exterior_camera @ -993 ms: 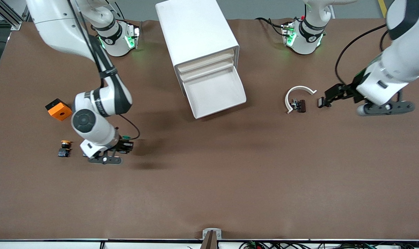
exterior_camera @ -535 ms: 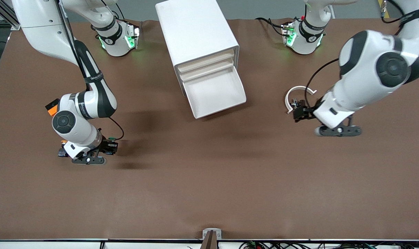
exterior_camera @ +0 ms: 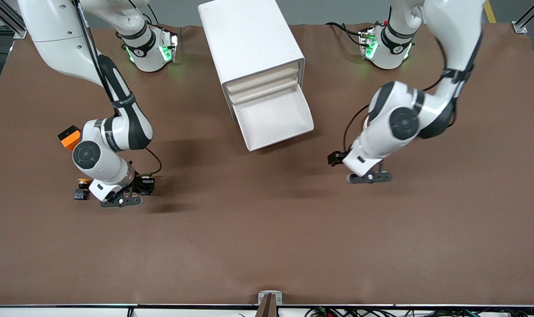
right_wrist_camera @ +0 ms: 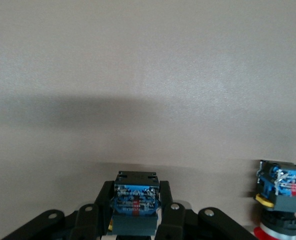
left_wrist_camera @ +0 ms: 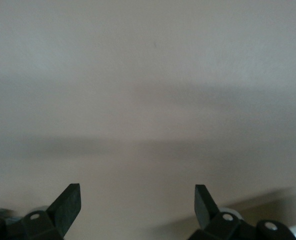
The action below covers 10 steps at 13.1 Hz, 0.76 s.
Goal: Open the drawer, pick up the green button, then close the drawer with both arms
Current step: 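Set the green button down while the left gripper pushes the drawer shut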
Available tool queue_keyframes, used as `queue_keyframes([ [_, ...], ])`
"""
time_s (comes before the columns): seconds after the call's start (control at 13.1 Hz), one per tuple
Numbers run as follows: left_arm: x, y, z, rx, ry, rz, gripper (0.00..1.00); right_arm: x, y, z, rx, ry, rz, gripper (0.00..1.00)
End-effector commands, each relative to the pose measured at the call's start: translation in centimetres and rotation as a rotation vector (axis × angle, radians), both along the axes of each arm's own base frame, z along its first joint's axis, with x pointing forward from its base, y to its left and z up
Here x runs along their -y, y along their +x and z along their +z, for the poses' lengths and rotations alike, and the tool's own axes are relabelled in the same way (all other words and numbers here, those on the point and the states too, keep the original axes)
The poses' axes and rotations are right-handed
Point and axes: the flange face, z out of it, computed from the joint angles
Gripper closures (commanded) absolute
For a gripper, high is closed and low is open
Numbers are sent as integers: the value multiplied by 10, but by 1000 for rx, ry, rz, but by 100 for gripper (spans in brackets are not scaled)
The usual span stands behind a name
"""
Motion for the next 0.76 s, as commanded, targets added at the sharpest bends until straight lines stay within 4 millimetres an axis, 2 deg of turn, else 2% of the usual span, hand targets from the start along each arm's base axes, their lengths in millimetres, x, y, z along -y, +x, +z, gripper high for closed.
queue_keyframes([
  [0.0,51,-10,-30,-53,25,112,0,12,0,-1,0,22,8,100],
  [0.31,91,-38,-64,-123,50,157,0,17,0,-2,-9,49,-48,100],
  [0.46,125,-64,-73,-143,75,187,0,18,1,-6,-15,70,-79,100],
  [0.61,136,-76,-84,-166,92,204,0,18,6,-11,-15,69,-79,100],
  [0.69,147,-89,-93,-190,92,188,0,17,7,-14,-12,69,-78,100],
])
